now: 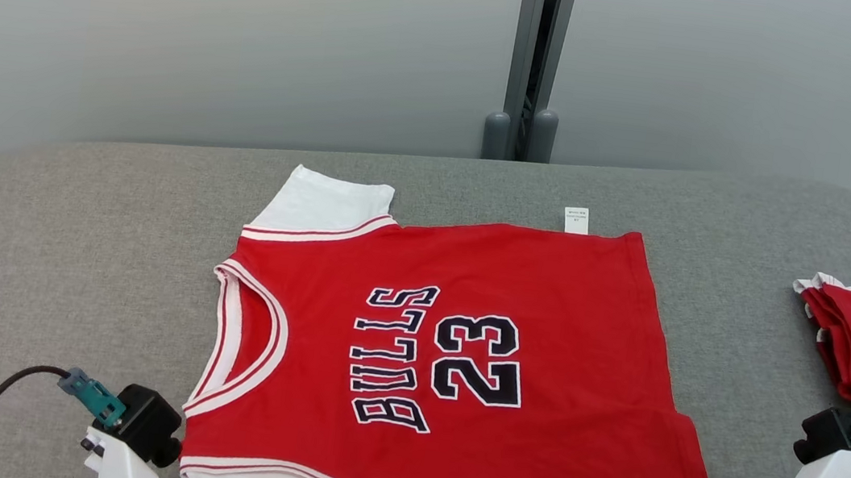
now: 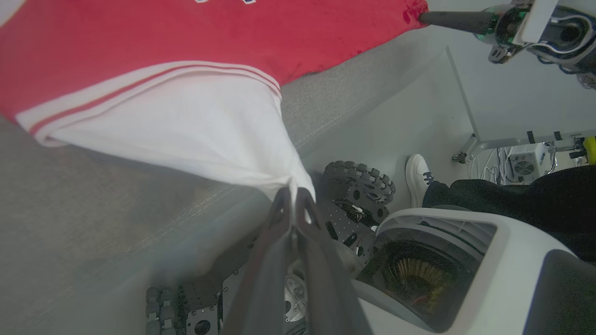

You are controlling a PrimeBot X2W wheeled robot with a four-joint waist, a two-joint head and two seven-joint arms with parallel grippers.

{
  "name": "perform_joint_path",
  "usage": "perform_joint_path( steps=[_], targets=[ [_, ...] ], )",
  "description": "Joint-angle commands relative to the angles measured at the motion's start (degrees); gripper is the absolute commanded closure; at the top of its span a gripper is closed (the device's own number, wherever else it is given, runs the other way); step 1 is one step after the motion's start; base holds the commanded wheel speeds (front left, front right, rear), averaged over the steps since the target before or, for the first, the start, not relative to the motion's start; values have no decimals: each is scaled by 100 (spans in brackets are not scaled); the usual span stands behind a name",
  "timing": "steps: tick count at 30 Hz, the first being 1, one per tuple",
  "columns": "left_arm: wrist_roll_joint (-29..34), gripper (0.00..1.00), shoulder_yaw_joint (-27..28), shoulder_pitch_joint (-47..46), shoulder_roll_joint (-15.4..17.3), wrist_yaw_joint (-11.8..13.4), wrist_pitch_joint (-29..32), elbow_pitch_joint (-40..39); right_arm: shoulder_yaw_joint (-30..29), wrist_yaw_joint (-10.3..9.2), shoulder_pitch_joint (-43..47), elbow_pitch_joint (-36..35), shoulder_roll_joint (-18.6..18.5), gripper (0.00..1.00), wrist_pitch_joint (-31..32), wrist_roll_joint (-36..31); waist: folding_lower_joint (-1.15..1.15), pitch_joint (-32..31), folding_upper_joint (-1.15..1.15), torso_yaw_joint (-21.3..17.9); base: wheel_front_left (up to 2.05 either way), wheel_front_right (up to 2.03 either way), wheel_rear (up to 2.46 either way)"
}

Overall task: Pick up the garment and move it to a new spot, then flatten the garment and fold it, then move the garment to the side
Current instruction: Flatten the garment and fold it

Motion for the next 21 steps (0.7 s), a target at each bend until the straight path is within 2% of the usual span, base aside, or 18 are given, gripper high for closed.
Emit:
perform_joint_path(
  steps=[1,12,21],
  targets=[
    [-86,100,59,67,-29,27,-46,-14,-43,0,64,-12,-41,100,-63,61,0,30,0,5,0,0,0],
    [-962,100,766,-103,-371,83,-442,262,-531,0,-52,105,139,100,-350,525,0,330,0,-16,0,0,0],
    [-1246,100,1119,-397,-920,-46,-845,825,-1047,0,-294,347,403,100,-595,779,0,671,0,-38,0,0,0]
  ],
)
